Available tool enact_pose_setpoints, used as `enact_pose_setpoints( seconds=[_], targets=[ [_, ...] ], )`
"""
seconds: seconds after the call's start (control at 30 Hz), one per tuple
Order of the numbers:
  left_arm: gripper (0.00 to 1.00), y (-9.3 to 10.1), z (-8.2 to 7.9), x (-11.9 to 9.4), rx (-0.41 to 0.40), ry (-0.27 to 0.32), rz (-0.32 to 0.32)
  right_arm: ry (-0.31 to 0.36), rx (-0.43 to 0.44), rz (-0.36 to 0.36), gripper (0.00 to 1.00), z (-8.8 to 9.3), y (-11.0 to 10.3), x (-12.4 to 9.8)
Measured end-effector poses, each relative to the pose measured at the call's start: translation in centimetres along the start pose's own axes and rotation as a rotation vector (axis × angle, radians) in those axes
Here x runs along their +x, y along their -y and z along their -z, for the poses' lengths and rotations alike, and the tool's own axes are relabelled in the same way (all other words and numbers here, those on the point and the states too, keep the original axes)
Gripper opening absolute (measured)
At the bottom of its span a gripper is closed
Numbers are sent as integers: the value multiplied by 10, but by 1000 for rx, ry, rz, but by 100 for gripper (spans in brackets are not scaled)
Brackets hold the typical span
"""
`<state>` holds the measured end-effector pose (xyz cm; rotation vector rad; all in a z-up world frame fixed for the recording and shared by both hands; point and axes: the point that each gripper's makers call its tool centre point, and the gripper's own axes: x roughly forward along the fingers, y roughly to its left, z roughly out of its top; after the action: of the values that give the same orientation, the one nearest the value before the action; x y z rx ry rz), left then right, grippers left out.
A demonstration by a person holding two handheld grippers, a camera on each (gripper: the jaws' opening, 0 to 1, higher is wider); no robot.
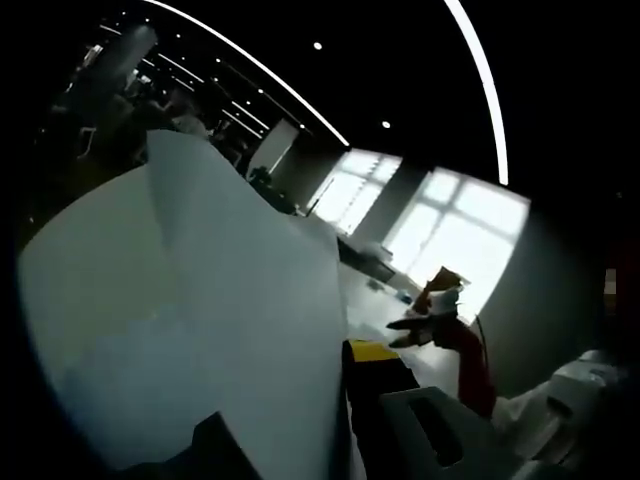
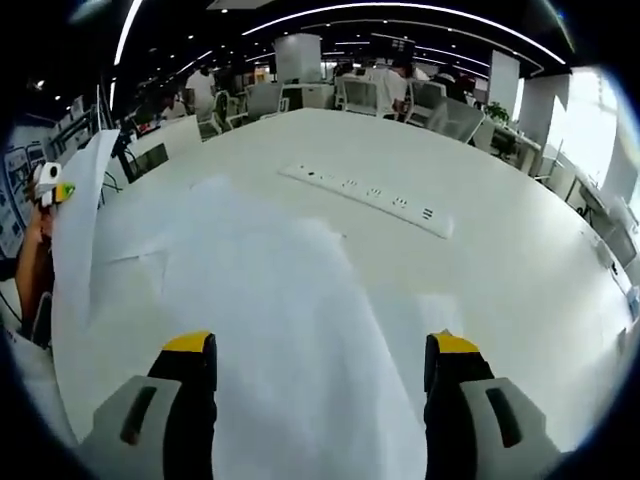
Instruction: Organize the stack of printing papers by aligning and flattening the scattered papers on the table
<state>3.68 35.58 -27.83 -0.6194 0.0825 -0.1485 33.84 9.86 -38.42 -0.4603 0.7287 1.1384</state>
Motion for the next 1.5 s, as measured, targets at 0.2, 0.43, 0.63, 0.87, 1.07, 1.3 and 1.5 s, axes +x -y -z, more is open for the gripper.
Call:
enact_pose_setpoints(
  seconds=[0.2, 0.43, 0.63, 0.87, 1.07, 1.3, 1.5],
  targets=[
    [6, 0, 1, 0, -2, 0, 0, -6, -2, -5, 80, 0, 0, 2],
    [6, -1, 1, 0, -3, 0, -2, -12, 4, -4, 80, 2, 3, 5],
    [6, -2, 1, 0, -4, -1, -2, -11, 4, -4, 80, 1, 4, 5],
    [6, -4, -1, -1, -5, -1, -3, -14, 5, -3, 80, 2, 5, 6],
    [6, -3, -1, -1, -4, -1, -2, -19, 7, -3, 80, 3, 7, 7],
    [6, -2, 1, 0, -4, -2, -4, -27, 8, -3, 80, 4, 8, 9],
    [6, -3, 0, 0, -6, -2, -3, -31, 9, -5, 80, 5, 8, 9]
  ],
)
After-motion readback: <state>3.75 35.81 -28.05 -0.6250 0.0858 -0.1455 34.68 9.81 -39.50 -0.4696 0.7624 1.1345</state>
